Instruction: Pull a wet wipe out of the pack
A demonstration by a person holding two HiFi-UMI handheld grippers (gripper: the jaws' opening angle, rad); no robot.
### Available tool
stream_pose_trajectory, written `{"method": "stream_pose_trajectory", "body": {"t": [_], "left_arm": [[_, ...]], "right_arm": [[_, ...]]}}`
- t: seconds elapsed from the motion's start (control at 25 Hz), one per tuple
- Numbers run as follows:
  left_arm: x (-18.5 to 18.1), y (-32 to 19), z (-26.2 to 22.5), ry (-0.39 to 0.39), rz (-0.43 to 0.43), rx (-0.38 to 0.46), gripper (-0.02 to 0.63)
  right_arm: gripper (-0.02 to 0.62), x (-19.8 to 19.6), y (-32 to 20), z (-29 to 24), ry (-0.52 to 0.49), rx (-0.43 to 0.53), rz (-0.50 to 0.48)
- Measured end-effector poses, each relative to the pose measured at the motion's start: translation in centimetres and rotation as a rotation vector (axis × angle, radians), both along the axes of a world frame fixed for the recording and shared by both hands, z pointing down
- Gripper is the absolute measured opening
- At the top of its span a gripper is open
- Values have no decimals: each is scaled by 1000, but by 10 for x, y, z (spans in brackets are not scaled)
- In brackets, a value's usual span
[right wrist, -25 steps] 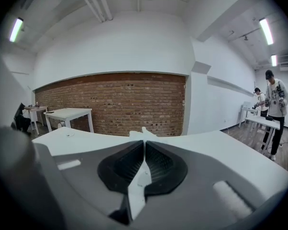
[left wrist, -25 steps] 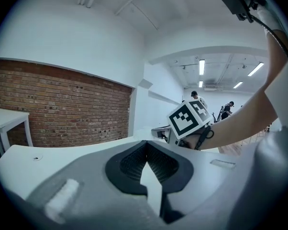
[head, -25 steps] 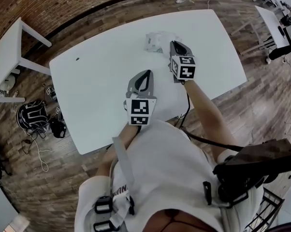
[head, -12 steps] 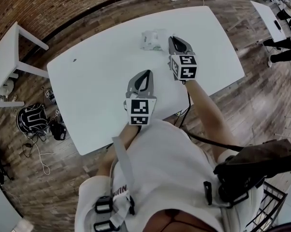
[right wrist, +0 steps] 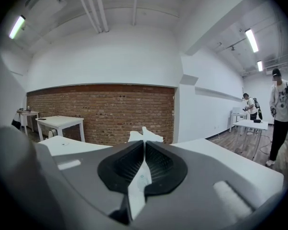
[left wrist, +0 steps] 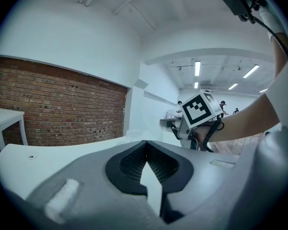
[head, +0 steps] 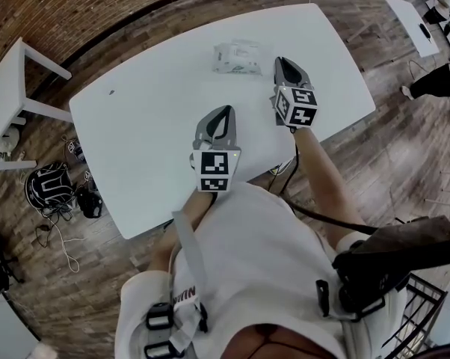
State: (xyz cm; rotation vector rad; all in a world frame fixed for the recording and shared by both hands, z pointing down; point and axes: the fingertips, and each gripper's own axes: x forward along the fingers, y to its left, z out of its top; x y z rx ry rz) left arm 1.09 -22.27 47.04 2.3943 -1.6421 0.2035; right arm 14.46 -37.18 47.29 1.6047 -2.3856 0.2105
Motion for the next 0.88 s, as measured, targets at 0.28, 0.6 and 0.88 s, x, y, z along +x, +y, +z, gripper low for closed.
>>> {"method": "stream_pose_trajectory", "body": {"t": [0.28,0.6,0.88], "left_arm": [[6,6,0,-5,23,-2,3],[14,8,-1,-5,41,-2,3],[14,10,1,3,42,-13,3]], "right_arm": [[15,57,29,28,-8,-65,137],[15,87,53,46,-5,-101,215],[15,109,87,71,-19,-166,291]]}}
